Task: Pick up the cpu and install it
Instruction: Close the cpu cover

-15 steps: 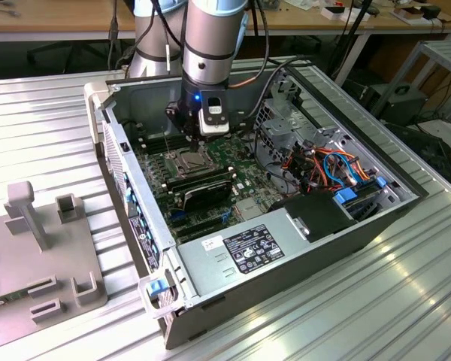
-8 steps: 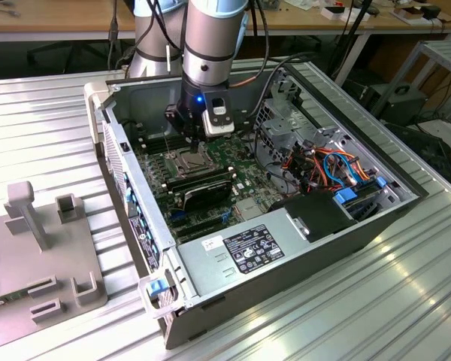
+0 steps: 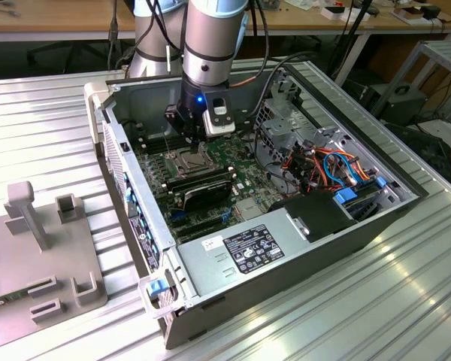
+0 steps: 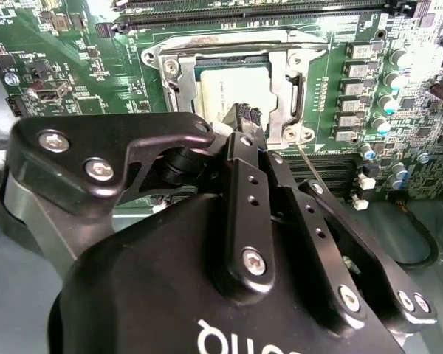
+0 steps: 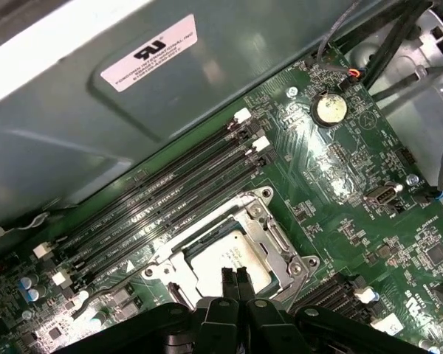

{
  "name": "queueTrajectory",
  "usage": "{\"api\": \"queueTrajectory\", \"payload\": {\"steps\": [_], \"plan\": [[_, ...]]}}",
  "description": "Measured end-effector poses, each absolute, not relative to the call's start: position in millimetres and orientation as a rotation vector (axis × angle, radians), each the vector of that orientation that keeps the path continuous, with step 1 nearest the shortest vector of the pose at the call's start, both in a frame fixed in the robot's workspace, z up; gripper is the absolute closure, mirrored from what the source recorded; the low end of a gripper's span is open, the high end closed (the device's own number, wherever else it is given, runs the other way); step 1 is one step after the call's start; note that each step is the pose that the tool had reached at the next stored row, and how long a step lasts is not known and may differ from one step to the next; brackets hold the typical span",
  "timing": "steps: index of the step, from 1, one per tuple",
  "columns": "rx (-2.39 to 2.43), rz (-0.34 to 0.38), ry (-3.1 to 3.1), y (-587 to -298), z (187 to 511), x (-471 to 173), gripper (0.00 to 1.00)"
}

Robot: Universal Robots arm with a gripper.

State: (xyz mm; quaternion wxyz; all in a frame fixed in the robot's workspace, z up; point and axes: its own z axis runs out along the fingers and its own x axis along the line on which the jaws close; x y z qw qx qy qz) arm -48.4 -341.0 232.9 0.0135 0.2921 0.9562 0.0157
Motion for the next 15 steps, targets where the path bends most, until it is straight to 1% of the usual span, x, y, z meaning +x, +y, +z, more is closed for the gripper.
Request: {"api": "queueTrajectory", "payload": {"steps": [15], "plan": [[0.39,0.054,3.095,-341.0,228.7,-48.4,0.89]]}}
